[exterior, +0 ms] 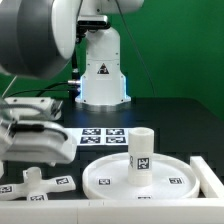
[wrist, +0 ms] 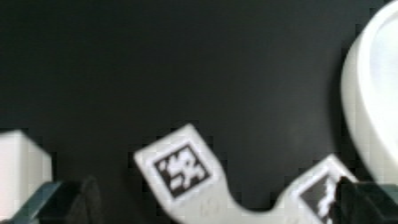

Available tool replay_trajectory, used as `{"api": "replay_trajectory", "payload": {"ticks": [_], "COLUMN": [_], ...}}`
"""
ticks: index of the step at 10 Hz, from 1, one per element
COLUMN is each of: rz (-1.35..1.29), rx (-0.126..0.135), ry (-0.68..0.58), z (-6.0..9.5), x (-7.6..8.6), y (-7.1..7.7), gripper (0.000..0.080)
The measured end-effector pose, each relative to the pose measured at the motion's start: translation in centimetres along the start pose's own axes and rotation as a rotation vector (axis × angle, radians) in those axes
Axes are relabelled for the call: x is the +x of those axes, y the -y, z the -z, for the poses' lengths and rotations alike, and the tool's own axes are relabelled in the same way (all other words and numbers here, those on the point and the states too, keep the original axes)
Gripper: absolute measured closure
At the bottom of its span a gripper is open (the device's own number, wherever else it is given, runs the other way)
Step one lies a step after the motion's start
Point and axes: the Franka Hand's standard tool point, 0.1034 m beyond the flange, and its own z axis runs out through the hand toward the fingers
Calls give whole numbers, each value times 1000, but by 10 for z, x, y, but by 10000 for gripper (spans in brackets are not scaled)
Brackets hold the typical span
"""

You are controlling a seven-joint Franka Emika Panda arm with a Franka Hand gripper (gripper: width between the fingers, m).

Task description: Assemble round table

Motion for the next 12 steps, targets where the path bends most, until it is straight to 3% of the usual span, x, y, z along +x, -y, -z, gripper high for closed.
{"api": "replay_trajectory", "payload": {"ticks": [4, 8, 9, 11, 12], "rz": [-2, -38, -37, -37, -34], "rx": [-10, -7, -7, -7, -4], "ry": [-38, -14, -14, -14, -13], "z": [-7, -18, -18, -18, -19], "x": [11, 12, 12, 12, 12], "y": [2, -2, -2, -2, 0], "gripper": [150, 150, 177, 457, 457]}}
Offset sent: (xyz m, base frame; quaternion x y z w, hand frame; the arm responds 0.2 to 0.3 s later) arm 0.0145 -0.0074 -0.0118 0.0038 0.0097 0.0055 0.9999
